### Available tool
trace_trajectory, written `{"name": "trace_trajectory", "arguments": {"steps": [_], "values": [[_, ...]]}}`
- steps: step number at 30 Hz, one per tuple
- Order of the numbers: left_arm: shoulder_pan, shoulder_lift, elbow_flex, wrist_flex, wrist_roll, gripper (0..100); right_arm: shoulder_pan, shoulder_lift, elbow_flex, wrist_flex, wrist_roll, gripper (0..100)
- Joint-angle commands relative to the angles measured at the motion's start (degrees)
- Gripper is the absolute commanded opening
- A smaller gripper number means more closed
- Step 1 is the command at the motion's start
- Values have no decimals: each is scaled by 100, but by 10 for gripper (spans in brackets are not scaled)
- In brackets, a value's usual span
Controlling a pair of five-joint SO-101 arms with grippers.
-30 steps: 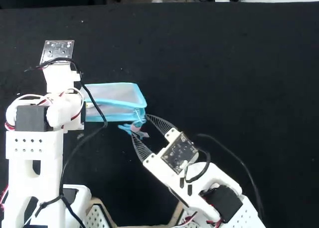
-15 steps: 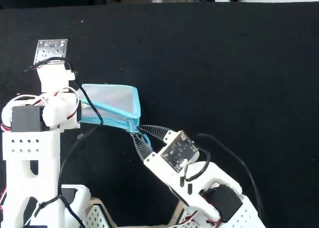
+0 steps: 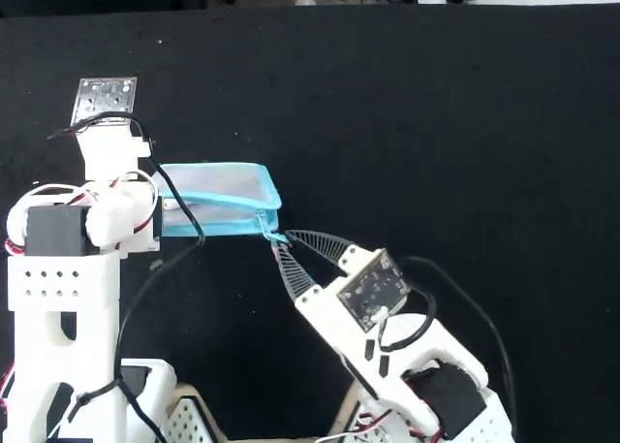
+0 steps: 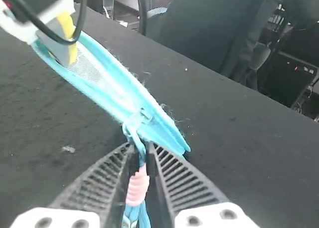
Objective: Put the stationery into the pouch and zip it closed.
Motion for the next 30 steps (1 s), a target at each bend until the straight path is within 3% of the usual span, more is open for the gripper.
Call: {"name": "trace_trajectory", "arguments": {"steps": [1,4,9,30], "values": [[-4,-44,-40,-9,-35,30,-545,-119,-233,44,-18,18],[-4,-44,-40,-9,-35,30,-888,-119,-163,44,-18,25],[-4,-44,-40,0,-35,30,-967,-75,-57,44,-26,121],[-4,-44,-40,0,-35,30,-440,-119,374,-571,-62,103]]}}
